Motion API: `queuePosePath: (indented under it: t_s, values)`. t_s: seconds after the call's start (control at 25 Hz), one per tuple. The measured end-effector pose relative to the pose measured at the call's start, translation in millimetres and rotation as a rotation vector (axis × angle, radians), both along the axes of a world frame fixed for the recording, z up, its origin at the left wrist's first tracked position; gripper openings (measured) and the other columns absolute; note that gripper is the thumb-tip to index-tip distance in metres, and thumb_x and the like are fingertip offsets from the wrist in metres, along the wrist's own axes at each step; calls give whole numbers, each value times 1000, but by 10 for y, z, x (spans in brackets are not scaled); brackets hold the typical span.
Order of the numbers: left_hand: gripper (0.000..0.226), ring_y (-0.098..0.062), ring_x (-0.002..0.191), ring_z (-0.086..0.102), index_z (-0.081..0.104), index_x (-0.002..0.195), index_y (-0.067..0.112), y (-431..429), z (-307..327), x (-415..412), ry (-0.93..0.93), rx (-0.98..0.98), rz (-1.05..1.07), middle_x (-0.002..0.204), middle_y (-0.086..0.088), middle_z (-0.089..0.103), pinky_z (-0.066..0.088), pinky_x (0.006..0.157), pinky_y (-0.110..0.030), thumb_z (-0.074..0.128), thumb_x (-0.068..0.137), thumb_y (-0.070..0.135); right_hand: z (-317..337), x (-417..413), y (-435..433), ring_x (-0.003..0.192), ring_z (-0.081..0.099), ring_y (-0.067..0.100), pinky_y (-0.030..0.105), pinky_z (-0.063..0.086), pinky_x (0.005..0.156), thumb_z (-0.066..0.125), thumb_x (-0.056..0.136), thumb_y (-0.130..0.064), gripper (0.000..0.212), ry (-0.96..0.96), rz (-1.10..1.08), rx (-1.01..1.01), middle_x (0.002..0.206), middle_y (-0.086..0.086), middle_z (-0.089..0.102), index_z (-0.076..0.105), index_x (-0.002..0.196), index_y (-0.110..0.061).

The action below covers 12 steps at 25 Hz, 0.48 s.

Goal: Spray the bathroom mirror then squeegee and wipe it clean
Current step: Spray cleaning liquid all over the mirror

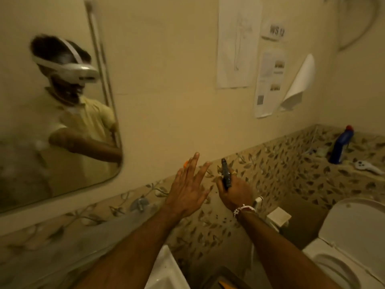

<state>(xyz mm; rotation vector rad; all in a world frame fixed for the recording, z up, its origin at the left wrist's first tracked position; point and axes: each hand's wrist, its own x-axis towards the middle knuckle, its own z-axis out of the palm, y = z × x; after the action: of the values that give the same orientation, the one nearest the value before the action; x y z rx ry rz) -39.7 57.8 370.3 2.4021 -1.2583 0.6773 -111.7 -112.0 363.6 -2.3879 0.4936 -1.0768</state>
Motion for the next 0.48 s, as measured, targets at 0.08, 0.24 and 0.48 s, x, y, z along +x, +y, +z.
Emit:
queuePosePath:
  t_s: [0.08, 0.24, 0.48]
  values:
    - [87, -22, 158, -5, -7, 160, 37, 309, 261, -2, -42, -44, 17, 166, 3, -29, 27, 121, -56, 49, 95, 53, 322, 43, 282, 50, 48, 19, 26, 36, 49, 57, 90, -39, 30, -76, 19, -11, 59, -5, 55, 67, 111, -20]
    - [83, -22, 158, 0, 2, 161, 36, 972, 765, 6, -110, -148, 63, 168, 4, -25, 28, 121, -54, 51, 95, 51, 936, 151, 1008, 50, 54, 24, 24, 35, 48, 57, 87, -36, 30, -182, 83, -109, 63, 1, 65, 66, 112, -24]
    - [75, -23, 154, 13, 21, 158, 32, 2009, 1379, 41, -305, -202, 148, 171, -1, -5, 33, 115, -47, 56, 93, 46, 1768, 381, 2033, 49, 47, 19, 21, 28, 47, 45, 82, -45, 38, -335, 225, -123, 58, -9, 52, 66, 105, -24]
